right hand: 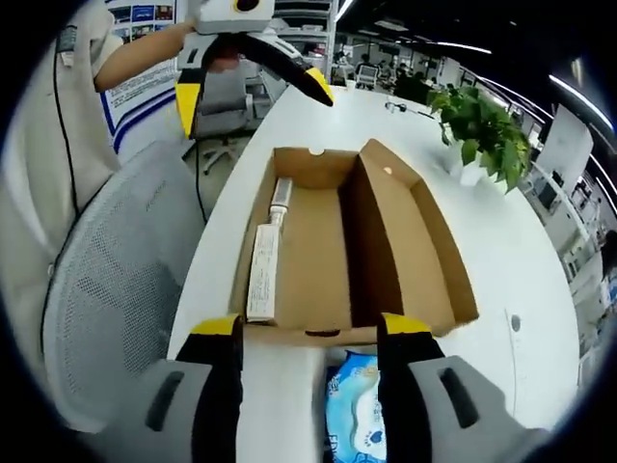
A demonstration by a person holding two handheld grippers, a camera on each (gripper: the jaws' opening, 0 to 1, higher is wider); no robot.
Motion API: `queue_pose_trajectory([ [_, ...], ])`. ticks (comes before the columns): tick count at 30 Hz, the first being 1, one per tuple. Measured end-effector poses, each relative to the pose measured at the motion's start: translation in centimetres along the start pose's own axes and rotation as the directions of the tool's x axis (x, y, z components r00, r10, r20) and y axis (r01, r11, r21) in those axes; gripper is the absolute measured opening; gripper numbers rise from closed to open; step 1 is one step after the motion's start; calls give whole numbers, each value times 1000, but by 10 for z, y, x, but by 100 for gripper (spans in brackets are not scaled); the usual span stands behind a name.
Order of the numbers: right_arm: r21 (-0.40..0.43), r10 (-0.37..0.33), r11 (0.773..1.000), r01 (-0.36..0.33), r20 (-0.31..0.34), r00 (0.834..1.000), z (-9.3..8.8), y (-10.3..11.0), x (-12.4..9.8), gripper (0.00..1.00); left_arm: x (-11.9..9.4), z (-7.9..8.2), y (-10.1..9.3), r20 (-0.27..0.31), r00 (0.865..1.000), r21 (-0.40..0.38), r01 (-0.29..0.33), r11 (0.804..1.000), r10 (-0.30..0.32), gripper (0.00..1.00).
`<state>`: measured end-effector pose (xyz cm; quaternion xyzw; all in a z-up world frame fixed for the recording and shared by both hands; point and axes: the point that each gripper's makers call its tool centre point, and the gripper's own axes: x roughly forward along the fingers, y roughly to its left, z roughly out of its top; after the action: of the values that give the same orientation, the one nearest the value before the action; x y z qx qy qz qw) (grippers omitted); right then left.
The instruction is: Operate the shoe box by opening the lid, removing the specified soft item, and placing it in the target area until the item is outside and the box remains undamaged.
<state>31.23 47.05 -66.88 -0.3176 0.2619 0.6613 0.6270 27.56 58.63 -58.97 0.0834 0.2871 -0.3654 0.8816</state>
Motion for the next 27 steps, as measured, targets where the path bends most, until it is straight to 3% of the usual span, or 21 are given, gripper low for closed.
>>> queue_pose_trajectory([
  [7,-9,59,998,-59,-30,998,2,2,21,53,-19,-13,0,7,999,-7,-51,999,51,96],
  [18,6,151,988,-151,-91,984,-10,8,52,51,-40,-35,-4,24,993,-91,-117,989,119,100],
  [27,31,207,978,-205,-102,973,-8,13,71,52,-47,-39,-8,60,988,-142,-134,981,143,100],
])
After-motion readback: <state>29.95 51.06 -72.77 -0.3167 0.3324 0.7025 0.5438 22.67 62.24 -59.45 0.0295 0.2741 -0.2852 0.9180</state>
